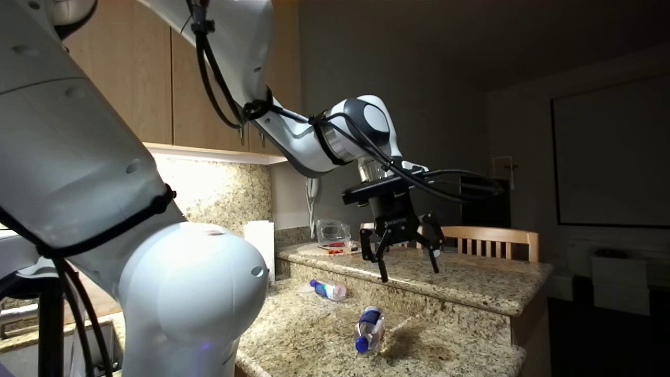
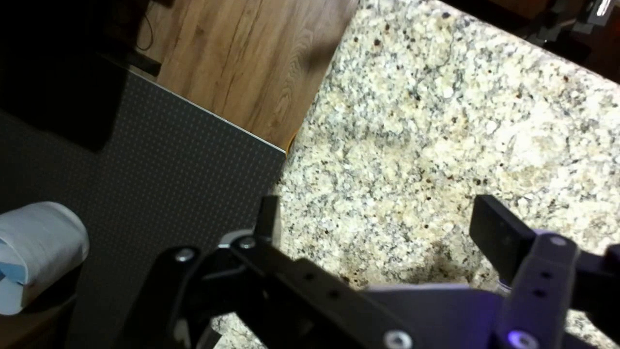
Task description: Put the bottle upright
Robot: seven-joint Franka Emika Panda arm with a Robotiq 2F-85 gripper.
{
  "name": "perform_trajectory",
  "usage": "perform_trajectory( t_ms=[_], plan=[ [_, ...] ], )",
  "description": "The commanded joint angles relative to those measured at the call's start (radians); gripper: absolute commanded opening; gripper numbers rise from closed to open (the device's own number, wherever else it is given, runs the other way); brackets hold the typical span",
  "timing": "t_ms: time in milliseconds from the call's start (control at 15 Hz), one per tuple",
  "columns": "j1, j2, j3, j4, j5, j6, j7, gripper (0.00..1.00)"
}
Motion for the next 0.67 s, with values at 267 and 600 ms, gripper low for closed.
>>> perform_trajectory(
  t_ms=[267, 600],
  plan=[
    [0.091, 0.085, -0.005, -0.092, 0.155, 0.332, -0.055, 1.00],
    [0.177, 0.212, 0.007, -0.097, 0.287, 0.446, -0.106, 1.00]
  ],
)
